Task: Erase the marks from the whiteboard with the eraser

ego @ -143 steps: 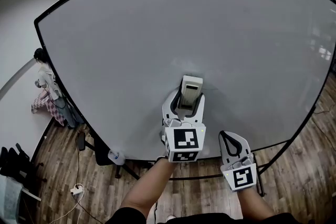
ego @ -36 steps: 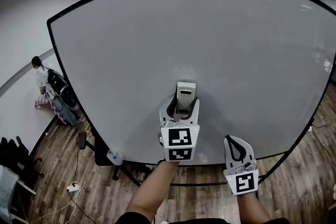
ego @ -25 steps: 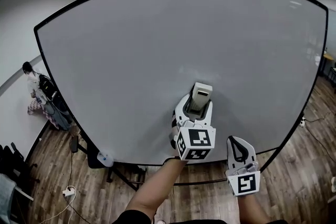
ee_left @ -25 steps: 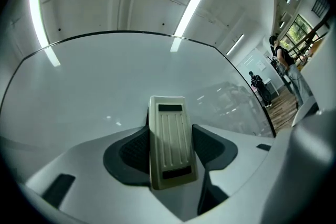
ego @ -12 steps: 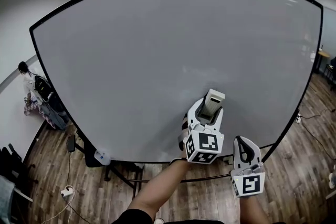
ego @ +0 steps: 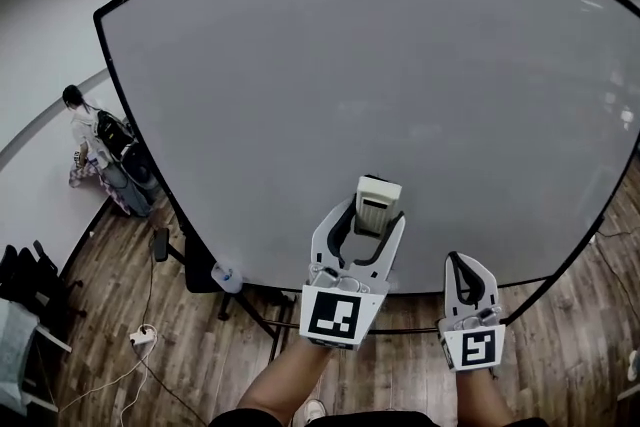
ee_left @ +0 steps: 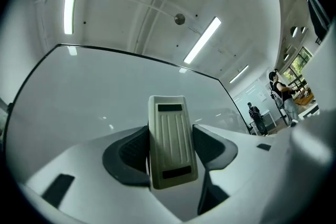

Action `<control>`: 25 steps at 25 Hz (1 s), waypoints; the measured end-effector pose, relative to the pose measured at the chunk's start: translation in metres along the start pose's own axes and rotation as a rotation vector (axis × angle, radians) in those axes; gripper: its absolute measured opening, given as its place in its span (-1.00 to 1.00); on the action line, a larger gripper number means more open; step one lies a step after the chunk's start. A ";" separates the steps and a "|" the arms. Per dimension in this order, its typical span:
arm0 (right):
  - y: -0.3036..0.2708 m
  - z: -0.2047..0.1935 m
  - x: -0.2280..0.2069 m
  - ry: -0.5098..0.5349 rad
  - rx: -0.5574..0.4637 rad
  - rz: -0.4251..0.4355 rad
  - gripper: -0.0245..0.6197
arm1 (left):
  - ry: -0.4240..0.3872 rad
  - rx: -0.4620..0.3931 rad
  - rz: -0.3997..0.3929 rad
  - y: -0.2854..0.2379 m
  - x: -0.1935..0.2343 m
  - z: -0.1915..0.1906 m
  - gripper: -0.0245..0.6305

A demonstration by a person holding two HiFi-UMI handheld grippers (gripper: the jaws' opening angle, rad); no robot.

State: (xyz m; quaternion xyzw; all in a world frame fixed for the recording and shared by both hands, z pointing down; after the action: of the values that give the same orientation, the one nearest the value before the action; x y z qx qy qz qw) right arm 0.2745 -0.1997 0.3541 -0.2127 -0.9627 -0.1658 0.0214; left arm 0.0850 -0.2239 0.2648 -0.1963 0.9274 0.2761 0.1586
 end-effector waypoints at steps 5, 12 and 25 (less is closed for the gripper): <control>-0.027 -0.015 0.041 -0.028 0.020 0.055 -0.87 | 0.005 0.055 0.076 0.053 0.036 -0.019 -0.10; -0.062 -0.027 0.094 -0.067 0.049 0.142 -0.87 | 0.056 0.169 0.089 0.108 0.063 -0.066 -0.10; -0.079 -0.042 0.120 -0.057 0.128 0.159 -0.87 | 0.053 0.314 0.064 0.154 0.074 -0.132 -0.10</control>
State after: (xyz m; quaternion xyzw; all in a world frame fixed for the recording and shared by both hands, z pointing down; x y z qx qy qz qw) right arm 0.1312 -0.2328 0.3825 -0.2914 -0.9516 -0.0958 0.0207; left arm -0.0733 -0.2020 0.4097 -0.1466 0.9689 0.1271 0.1537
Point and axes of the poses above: the fingertips, and each gripper's own axes: y backward along the fingers, x to its left, z out of its top, the point moved 8 cm from there along y, backward along the fingers, and after that the axes turned 15 degrees about -y, right-handed, at the moved point
